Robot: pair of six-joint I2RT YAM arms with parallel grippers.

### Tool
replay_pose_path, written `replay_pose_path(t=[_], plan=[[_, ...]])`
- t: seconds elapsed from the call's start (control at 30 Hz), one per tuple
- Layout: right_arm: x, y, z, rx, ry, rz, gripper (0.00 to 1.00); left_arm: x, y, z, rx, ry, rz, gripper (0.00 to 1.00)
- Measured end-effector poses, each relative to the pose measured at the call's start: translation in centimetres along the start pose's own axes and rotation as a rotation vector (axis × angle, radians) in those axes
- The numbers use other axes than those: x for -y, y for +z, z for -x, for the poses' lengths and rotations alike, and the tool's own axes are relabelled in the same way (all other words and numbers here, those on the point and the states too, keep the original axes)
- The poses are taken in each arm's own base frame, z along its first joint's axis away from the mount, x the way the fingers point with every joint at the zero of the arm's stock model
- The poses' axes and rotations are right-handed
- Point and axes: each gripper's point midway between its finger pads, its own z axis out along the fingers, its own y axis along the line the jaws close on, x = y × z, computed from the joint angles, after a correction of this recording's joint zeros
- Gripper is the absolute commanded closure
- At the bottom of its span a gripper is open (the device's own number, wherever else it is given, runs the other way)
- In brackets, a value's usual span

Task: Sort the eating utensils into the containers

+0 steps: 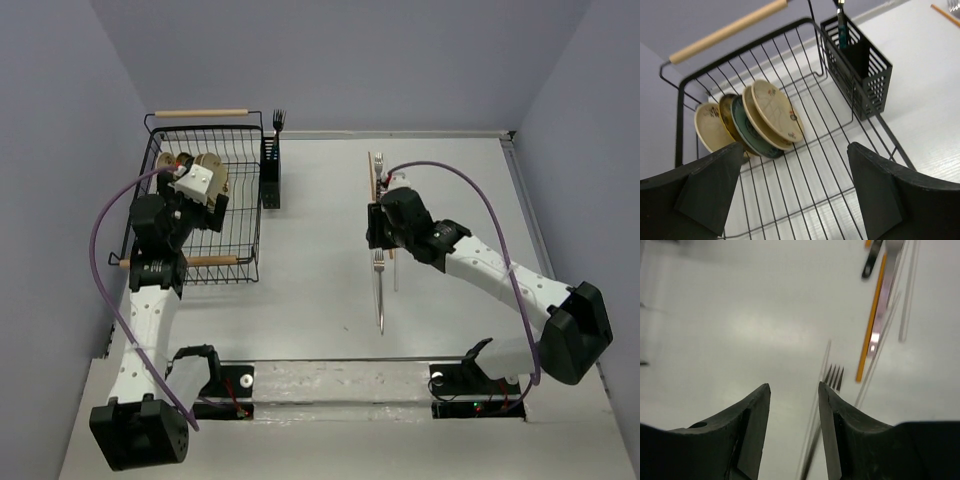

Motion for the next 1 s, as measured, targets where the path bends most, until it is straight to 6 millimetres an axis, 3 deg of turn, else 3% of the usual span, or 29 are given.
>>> replay_pose_path(t=[0.1,0.17,0.23,0.33,0.5,0.73,1.0], plan=[[2.4,0.0,-7.1,-0.189,0.019,-0.078,0.52,-0.2,-0.6,3.7,0.016,0.022,-0.050,0.02],[3.8,-0.6,-10.9,-0.293,0.033,-0.126,0.53,-0.2,-1.4,6.5,0.050,0.047,-0.088,0.03],[4.5,-1.1,-12.8,-0.345,0.053,-0.151,0.54,0.3,-2.6,9.3,0.084,0.072,-0.138,0.04],[4.8,-1.4,-13.9,-0.374,0.083,-0.168,0.56,1.9,-3.8,10.6,0.099,0.093,-0.213,0.04],[4.7,-1.2,-14.8,-0.392,0.105,-0.164,0.59,5.1,-4.5,8.0,0.017,0.076,-0.336,0.05],[4.3,0.0,-17.5,-0.464,0.105,-0.142,0.63,7.1,-5.0,3.0,-0.109,0.037,-0.391,0.04],[4.3,1.4,-19.1,-0.506,0.104,-0.149,0.71,7.7,-7.2,4.3,-0.028,0.092,-0.376,0.02]])
